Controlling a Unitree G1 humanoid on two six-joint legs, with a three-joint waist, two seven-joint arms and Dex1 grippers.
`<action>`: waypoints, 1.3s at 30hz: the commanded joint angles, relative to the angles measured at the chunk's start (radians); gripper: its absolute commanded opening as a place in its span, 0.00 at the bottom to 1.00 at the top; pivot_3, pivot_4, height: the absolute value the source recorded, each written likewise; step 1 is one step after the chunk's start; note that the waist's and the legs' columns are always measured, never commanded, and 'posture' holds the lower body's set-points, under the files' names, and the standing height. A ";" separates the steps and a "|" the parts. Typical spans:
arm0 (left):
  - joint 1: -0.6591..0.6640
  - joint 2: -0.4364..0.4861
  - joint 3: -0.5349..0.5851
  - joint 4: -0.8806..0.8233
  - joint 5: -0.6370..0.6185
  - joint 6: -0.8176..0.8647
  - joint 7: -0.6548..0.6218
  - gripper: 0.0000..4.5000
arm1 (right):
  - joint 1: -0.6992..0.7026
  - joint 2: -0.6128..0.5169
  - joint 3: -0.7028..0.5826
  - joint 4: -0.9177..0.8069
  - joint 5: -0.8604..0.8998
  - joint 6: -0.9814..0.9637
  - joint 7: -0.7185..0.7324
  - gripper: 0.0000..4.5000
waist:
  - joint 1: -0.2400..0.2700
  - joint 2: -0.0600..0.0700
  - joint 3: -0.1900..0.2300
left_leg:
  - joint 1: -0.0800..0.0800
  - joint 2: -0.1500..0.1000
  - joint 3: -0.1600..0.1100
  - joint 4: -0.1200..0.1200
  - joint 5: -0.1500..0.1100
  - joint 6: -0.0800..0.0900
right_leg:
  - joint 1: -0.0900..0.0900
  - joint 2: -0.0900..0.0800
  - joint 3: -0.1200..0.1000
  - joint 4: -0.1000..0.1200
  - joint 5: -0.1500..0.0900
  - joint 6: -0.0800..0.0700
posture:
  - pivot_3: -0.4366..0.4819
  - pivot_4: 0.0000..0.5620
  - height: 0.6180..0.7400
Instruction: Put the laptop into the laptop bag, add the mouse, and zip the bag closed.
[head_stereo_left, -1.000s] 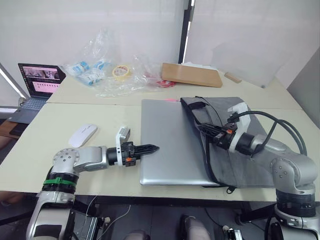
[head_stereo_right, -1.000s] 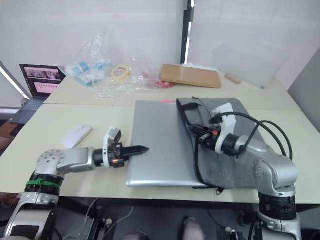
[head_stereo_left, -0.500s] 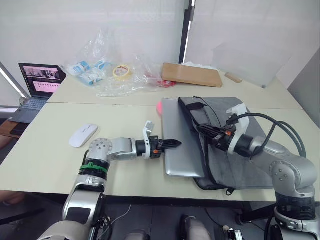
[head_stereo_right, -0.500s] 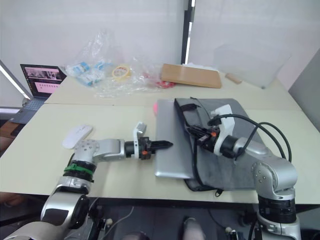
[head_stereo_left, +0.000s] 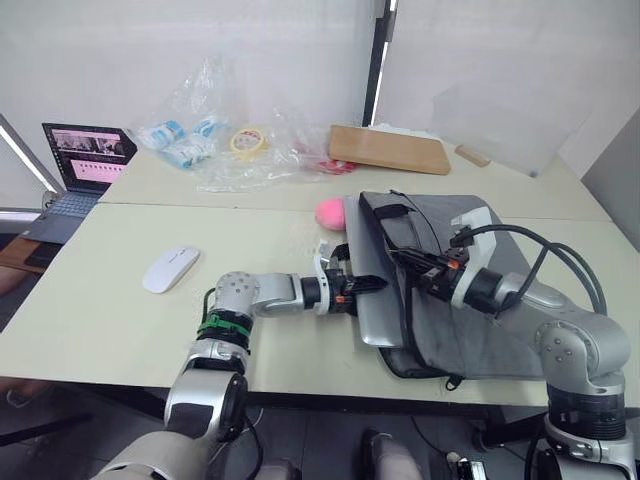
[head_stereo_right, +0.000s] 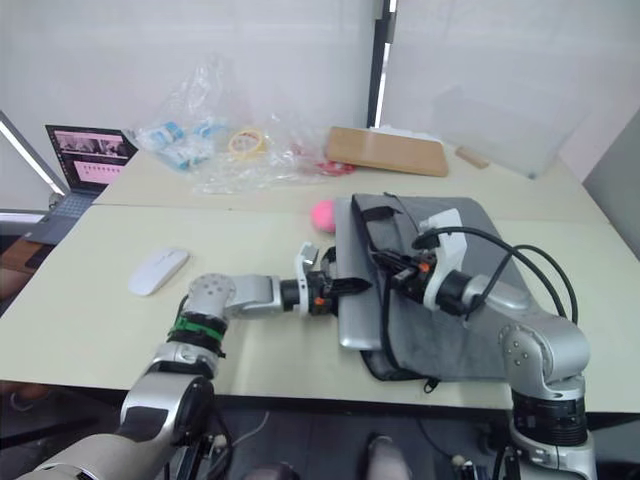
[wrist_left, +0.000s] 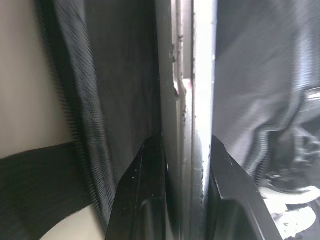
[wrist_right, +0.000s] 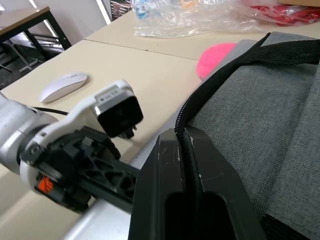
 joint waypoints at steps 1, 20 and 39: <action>-0.045 -0.065 0.051 -0.045 -0.010 -0.007 -0.081 0.07 | -0.027 0.002 -0.015 -0.054 0.041 0.002 -0.007 0.01 | 0.001 0.000 0.000 | -0.001 0.000 0.000 0.000 0.000 0.001 | 0.000 0.000 0.000 -0.003 0.002 0.000 | 0.48 0.27 1.00; -0.078 -0.175 0.068 0.050 0.294 -0.127 -0.306 0.07 | -0.008 -0.045 -0.031 -0.050 0.070 -0.001 -0.012 0.01 | 0.003 0.000 0.000 | -0.008 -0.001 0.002 0.001 0.001 0.005 | 0.003 0.000 0.000 -0.007 0.006 0.002 | 0.48 0.27 1.00; 0.017 -0.059 0.089 -0.138 0.342 0.041 -0.350 0.40 | -0.018 -0.050 -0.012 -0.015 0.036 -0.038 0.012 0.00 | -0.001 0.000 0.000 | -0.001 0.000 0.002 0.002 0.001 0.006 | 0.004 0.000 0.000 -0.007 0.006 0.003 | 0.48 0.27 1.00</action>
